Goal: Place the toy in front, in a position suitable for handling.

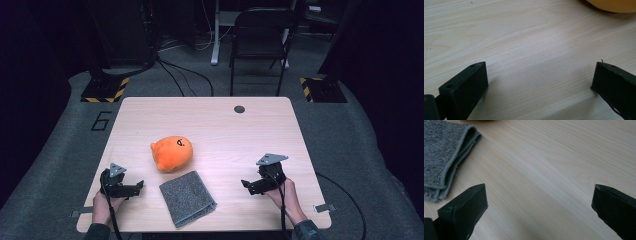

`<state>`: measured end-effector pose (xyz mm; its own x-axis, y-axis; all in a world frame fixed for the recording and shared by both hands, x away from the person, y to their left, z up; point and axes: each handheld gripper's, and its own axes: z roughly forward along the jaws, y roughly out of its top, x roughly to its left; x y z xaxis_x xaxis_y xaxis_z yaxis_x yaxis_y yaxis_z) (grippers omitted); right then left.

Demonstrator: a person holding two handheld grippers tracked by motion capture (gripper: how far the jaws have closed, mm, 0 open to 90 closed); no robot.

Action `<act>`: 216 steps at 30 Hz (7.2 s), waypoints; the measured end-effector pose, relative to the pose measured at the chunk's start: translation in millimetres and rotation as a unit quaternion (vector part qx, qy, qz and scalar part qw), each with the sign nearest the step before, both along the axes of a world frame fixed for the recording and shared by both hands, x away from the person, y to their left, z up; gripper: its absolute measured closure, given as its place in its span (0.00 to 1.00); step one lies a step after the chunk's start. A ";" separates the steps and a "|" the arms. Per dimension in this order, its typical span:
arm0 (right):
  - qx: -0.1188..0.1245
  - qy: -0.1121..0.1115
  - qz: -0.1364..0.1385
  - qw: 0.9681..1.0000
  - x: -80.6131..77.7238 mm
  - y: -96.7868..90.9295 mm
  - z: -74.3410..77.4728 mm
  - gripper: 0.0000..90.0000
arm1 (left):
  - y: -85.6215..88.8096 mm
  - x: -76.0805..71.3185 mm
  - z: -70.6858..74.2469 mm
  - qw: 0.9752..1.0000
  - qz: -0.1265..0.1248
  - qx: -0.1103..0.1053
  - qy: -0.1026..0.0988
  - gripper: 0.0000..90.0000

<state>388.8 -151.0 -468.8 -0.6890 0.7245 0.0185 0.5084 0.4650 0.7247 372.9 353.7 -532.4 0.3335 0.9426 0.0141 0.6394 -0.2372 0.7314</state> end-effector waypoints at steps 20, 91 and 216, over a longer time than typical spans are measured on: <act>0.004 0.005 0.077 0.997 -4.4 70.4 -0.1 0.00 | 0.2 0.4 -0.1 1.000 -0.001 -0.002 0.001 0.00; -0.038 0.040 0.177 0.983 -17.0 149.7 -17.2 0.81 | 0.8 0.7 0.3 1.000 -0.005 -0.001 0.003 0.00; 0.030 0.030 -0.244 0.969 68.3 -115.7 -10.2 0.05 | -7.9 0.5 6.2 0.999 -0.024 0.022 0.001 0.01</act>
<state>457.1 -266.7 -479.0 -0.2605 0.9603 0.0997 0.6996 0.1166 0.7049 373.4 345.8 -526.3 0.3793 0.9237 0.0542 0.6274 -0.2998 0.7187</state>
